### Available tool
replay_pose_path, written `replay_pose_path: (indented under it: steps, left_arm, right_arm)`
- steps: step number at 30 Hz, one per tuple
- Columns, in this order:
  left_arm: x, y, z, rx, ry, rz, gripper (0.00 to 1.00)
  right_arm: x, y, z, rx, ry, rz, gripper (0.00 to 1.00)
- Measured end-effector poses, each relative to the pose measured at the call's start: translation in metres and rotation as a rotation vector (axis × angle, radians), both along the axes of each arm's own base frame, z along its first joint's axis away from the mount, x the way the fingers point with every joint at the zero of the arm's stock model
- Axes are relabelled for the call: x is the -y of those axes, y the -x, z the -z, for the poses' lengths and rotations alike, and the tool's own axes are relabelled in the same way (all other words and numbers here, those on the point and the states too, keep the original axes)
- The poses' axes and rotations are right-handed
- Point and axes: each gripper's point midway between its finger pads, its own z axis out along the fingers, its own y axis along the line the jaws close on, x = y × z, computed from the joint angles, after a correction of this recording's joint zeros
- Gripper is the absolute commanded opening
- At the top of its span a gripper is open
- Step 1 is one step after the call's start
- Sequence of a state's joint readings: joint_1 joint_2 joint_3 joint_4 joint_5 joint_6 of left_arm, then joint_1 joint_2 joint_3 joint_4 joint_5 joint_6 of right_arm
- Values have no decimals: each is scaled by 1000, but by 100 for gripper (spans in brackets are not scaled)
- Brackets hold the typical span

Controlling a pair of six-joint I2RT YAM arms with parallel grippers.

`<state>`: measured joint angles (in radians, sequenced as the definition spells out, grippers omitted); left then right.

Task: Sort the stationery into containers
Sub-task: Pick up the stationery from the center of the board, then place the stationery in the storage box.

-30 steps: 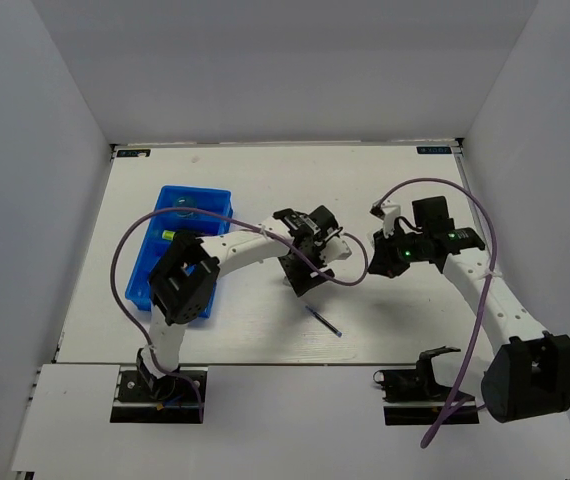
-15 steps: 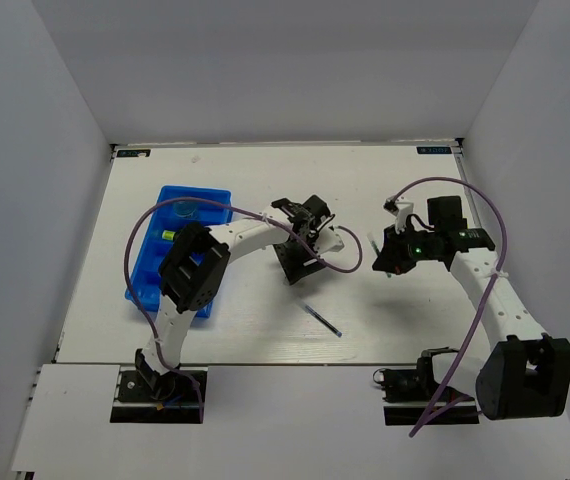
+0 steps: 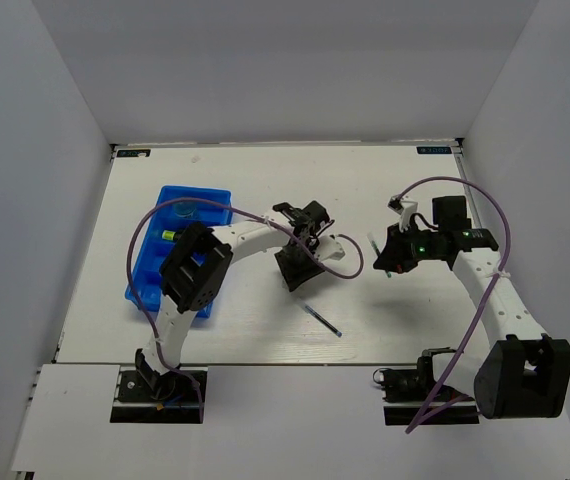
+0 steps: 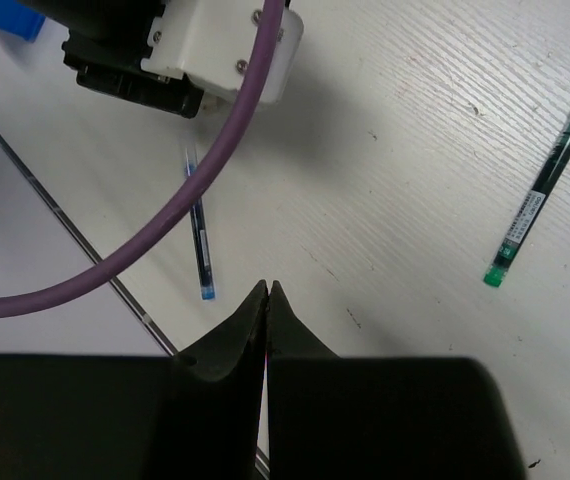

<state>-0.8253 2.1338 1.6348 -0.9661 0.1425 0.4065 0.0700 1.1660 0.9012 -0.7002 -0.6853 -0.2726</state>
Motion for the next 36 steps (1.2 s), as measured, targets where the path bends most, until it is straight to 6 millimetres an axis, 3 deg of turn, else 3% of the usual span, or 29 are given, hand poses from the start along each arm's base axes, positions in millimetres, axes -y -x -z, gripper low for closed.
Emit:
replay_pose_path:
  steps: [8, 14, 15, 16, 18, 22, 27, 30, 33, 36]
  left_arm:
    - [-1, 14, 6, 12, -37, 31, 42]
    - [-4, 11, 5, 73, -56, 10, 25]
    - [-5, 10, 5, 79, -51, -7, 8]
    - [-7, 11, 3, 80, -42, -32, 2]
    - [-14, 12, -2, 70, -19, -96, 0]
    - [-44, -1, -33, 94, 73, -310, 0]
    - [-99, -42, -123, 300, 305, -647, 0]
    - [-139, -53, -170, 458, 411, -813, 0]
    - [-176, -52, -181, 529, 436, -972, 0]
    - [-213, -51, -166, 522, 392, -1161, 0]
  right_arm:
    - [0, 0, -2, -2, -22, 1, 0]
    - [2, 0, -4, -6, -34, 9, 0]
    - [1, 0, -4, -7, -38, 8, 0]
    - [1, 0, -4, -8, -39, 8, 0]
    - [1, 0, -5, -8, -45, 8, 0]
    - [1, 0, -6, -8, -51, 6, 0]
    - [-1, 2, -7, -10, -64, -2, 0]
    - [-2, 2, -8, -10, -70, -5, 0]
    - [-2, 3, -8, -11, -74, -8, 0]
    - [-3, 3, -9, -11, -79, -11, 0]
